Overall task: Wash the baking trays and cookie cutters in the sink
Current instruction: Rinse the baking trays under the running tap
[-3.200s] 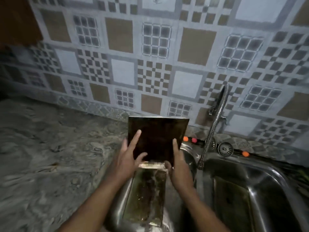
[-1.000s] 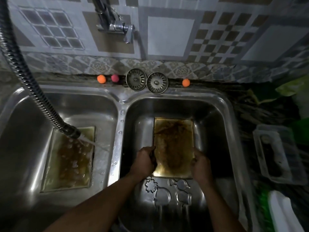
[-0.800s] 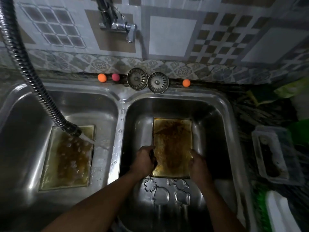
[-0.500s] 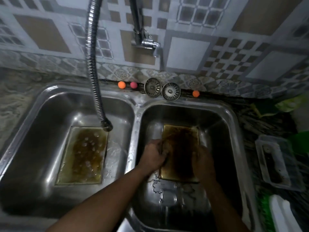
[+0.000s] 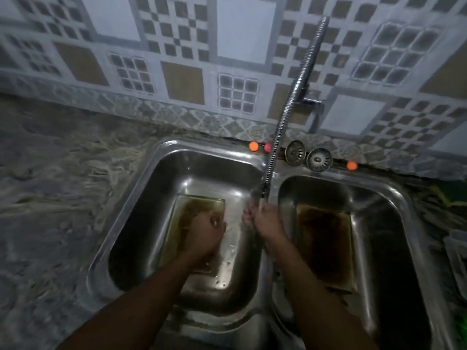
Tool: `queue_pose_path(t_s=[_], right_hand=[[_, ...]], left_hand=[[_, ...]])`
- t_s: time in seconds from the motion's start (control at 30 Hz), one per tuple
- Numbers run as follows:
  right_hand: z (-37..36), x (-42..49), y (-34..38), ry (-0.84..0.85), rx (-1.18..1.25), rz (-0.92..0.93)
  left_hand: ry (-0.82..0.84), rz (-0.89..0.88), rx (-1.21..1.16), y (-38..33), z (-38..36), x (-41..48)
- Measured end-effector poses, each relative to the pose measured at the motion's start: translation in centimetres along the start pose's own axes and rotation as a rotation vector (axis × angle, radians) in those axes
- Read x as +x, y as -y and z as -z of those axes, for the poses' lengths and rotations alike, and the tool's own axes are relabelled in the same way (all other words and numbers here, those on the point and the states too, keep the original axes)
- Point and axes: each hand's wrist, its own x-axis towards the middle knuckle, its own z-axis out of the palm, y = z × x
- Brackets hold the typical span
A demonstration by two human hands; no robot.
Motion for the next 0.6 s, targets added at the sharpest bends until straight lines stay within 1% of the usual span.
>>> queue_pose_path(t_s=[0.07,0.13,0.17,0.23,0.27,0.33,0.43,0.5,0.6], right_hand=[[-2.2,1.0,-0.9,0.041,-0.045,-0.038],[-4.4,2.4,-3.1,0.099,-0.213,-0.063],[-5.5,2.9,-4.2,0.128,-0.316,-0.049],[-7.5,2.8,-5.5,0.164,-0.437,-0.032],[-8.4,2.7,-6.1,0.176,-0.460,-0.031],[-9.7,2.8,-7.0,0.168,-0.461,-0.042],[-11.4,3.7,-9.3,0.131,-0.489,-0.045],[-12.3,4.7,-11.1,0.087,-0.508,-0.055],[-13.1,5.3,-12.6,0.064,-0.483,-0.065]], left_hand=[[0.010,0.040,0.048,2.7,1.5,0.6],[0.057,0.096,0.163,5.0,3.0,1.2],[0.088,0.130,0.238,6.5,3.5,1.7],[0.178,0.166,0.345,9.3,4.1,2.8],[0.216,0.194,0.378,10.7,4.0,3.3],[0.234,0.259,0.368,11.6,4.0,3.8],[0.243,0.275,0.315,12.6,3.5,4.5],[0.225,0.299,0.273,13.4,2.9,4.9],[0.161,0.313,0.316,13.9,2.4,5.4]])
